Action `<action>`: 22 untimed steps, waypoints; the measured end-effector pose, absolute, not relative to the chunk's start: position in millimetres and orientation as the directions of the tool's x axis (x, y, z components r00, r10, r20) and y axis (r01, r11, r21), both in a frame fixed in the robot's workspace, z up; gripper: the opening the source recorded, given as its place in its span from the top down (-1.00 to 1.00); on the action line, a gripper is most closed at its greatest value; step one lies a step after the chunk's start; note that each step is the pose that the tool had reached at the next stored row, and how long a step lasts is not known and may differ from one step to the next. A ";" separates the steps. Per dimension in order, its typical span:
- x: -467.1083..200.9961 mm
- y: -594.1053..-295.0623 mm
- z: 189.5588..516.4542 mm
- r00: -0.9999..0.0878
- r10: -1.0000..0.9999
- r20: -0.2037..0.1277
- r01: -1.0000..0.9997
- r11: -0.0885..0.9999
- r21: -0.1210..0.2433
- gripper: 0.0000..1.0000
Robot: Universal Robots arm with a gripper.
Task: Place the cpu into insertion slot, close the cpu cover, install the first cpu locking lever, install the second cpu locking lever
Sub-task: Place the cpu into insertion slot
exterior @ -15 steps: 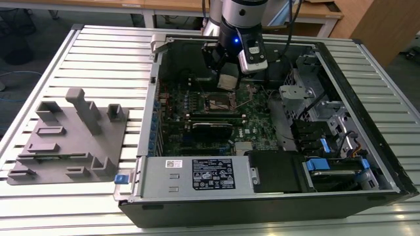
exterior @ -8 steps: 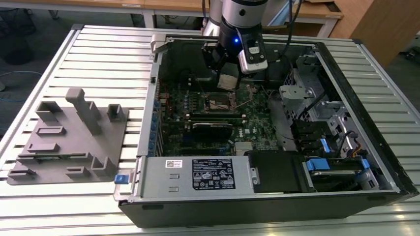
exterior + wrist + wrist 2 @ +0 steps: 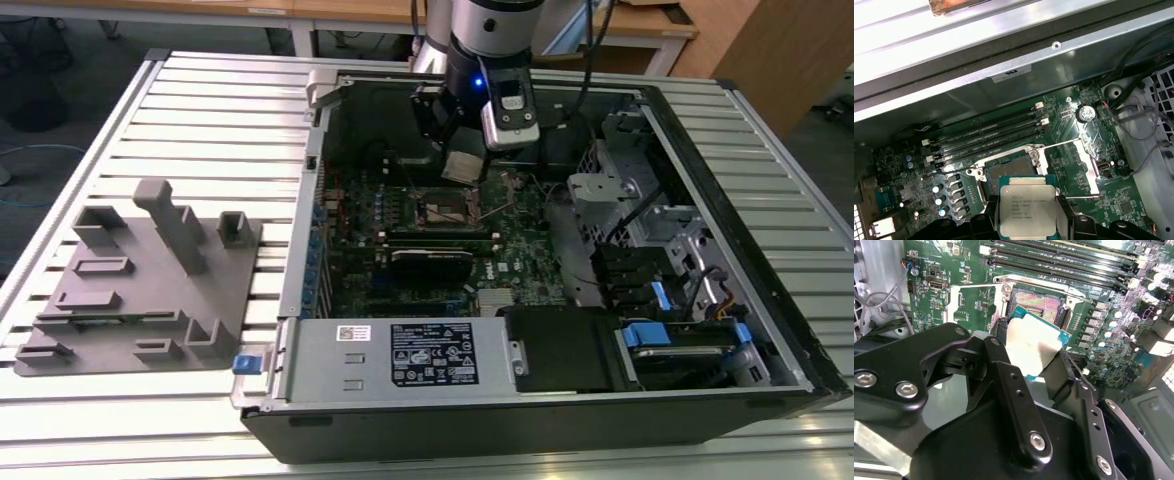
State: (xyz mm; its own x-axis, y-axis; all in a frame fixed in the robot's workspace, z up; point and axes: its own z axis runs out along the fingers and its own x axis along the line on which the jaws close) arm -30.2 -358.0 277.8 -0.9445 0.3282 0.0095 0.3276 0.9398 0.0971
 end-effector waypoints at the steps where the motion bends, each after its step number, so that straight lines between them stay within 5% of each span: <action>1: -30.2 -358.0 277.8 -0.944 0.328 0.010 0.328 0.940 0.097 -0.07; 22: -30.2 -358.0 276.0 -0.817 0.576 0.010 0.574 0.813 0.097 -0.07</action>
